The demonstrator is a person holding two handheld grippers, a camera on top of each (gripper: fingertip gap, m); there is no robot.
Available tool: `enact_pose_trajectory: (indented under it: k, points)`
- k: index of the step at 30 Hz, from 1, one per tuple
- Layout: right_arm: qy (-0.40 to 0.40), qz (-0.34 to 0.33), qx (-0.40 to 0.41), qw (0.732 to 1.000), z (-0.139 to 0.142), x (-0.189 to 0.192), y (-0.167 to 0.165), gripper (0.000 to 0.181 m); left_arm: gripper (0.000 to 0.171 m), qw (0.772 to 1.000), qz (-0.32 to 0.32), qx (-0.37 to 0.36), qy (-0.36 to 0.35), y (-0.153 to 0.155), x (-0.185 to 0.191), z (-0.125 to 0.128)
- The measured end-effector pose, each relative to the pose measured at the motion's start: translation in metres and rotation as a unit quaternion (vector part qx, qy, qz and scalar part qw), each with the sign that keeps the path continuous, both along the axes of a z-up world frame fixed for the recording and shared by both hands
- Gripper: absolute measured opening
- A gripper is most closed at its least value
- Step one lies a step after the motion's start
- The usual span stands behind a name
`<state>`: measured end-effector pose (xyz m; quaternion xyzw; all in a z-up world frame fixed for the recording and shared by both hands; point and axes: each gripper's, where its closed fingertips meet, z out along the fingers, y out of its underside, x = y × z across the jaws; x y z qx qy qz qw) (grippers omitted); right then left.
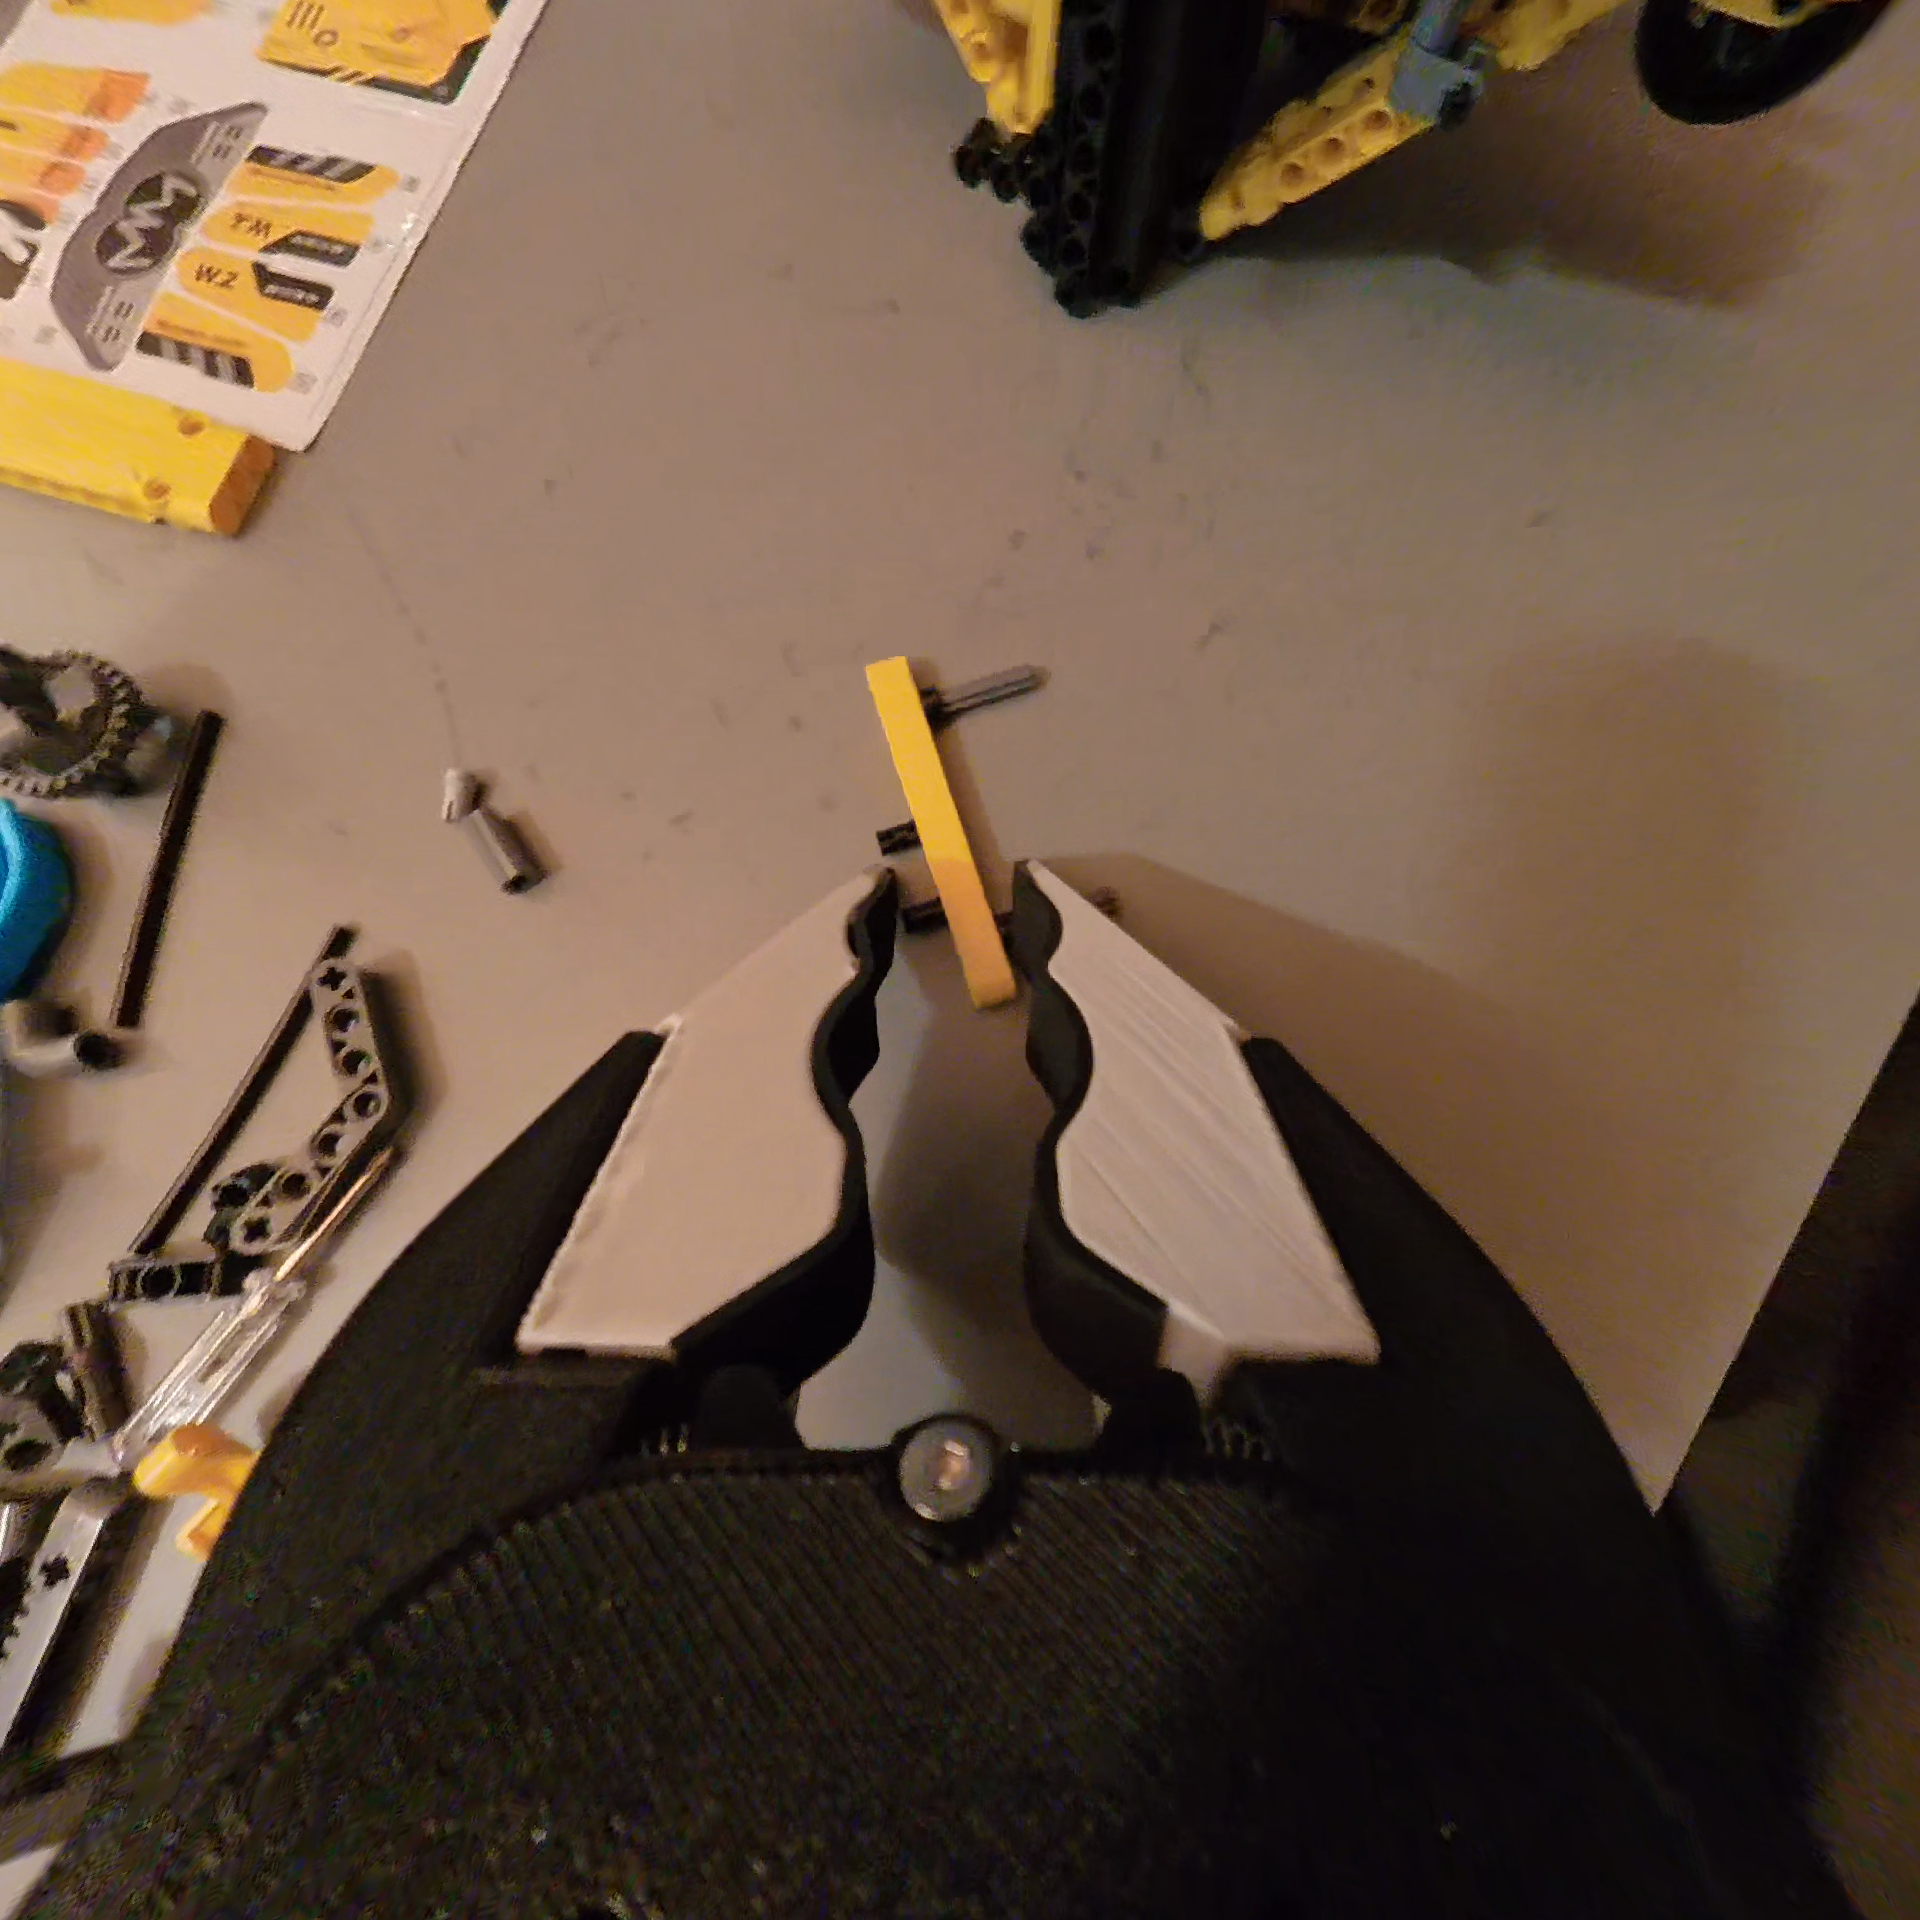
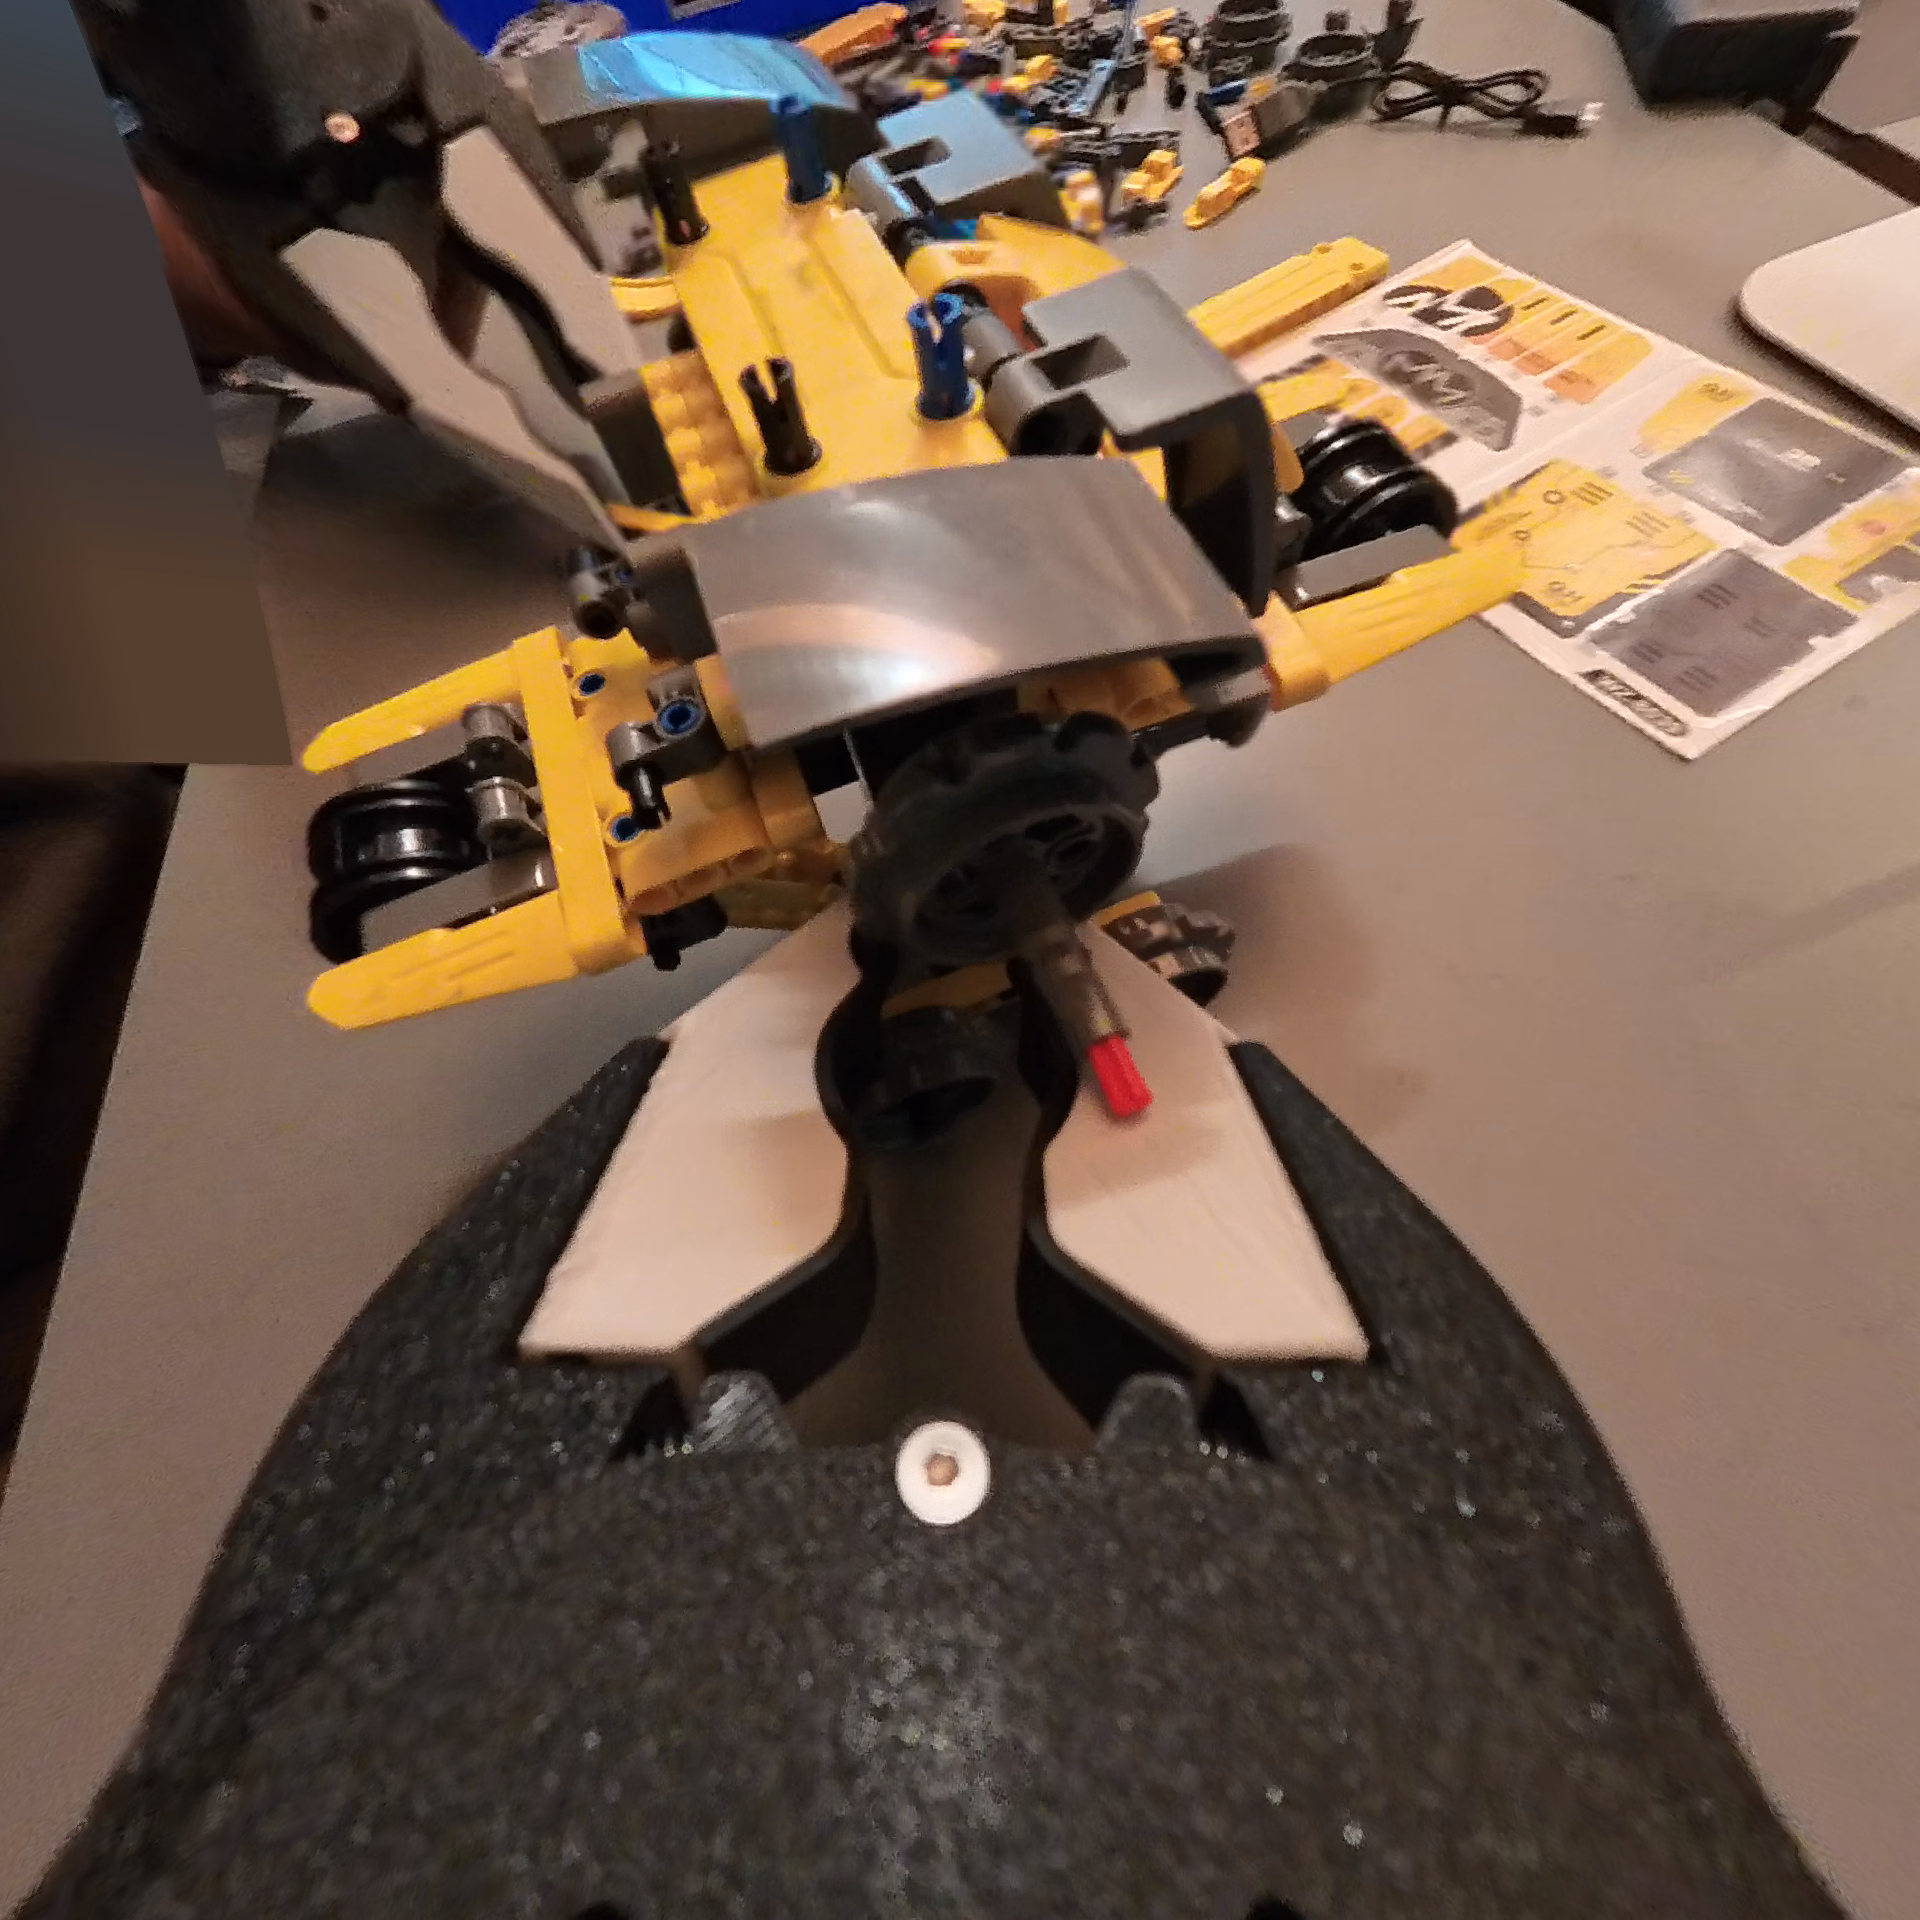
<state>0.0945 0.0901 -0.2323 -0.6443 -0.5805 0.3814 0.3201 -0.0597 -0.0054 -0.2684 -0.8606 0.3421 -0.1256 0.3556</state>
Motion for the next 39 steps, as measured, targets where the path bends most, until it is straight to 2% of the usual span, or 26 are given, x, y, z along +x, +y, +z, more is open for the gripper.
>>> enact_pose_trajectory:
  k: [3, 7, 11, 15, 20, 22, 24, 27, 30, 35, 39]
  points:
    - [-0.004, -0.05, 0.016, 0.999, 0.0, 0.002, 0.015, 0.021, 0.027, 1.0, -0.016, 0.005, 0.001, 0.0, 0.009, 0.0]
    - [-0.004, -0.093, 0.025, 0.995, 0.001, 0.011, 0.024, 0.035, 0.04, 0.999, -0.032, 0.003, -0.022, 0.002, 0.019, 0.004]
    - [0.004, -0.145, 0.021, 0.989, 0.005, 0.025, 0.025, 0.047, 0.046, 0.997, -0.031, 0.026, -0.06, 0.013, 0.019, 0.026]
    - [0.031, -0.221, 0.025, 0.974, 0.019, 0.041, 0.021, 0.053, 0.062, 0.992, -0.033, 0.055, -0.112, 0.033, 0.022, 0.052]
    - [0.125, -0.335, 0.043, 0.933, 0.064, 0.064, -0.001, 0.056, 0.078, 0.983, -0.061, 0.085, -0.152, 0.057, 0.042, 0.072]
    - [0.19, -0.342, 0.03, 0.92, 0.083, 0.055, -0.023, 0.062, 0.077, 0.978, -0.082, 0.074, -0.174, 0.06, 0.056, 0.075]
    - [0.216, -0.334, 0.023, 0.917, 0.089, 0.037, -0.045, 0.076, 0.079, 0.974, -0.096, 0.062, -0.194, 0.062, 0.07, 0.077]
    - [0.178, -0.354, 0.065, 0.916, 0.076, 0.018, -0.058, 0.089, 0.083, 0.974, -0.1, 0.058, -0.193, 0.064, 0.083, 0.073]
    - [0.137, -0.376, 0.119, 0.909, 0.063, 0.008, -0.054, 0.092, 0.084, 0.976, -0.102, 0.059, -0.181, 0.061, 0.09, 0.071]
    - [0.062, -0.37, 0.119, 0.919, 0.041, -0.004, -0.047, 0.092, 0.087, 0.976, -0.104, 0.067, -0.179, 0.05, 0.1, 0.073]
    - [0.034, -0.366, 0.116, 0.923, 0.035, -0.001, -0.043, 0.088, 0.088, 0.976, -0.103, 0.072, -0.176, 0.046, 0.103, 0.073]
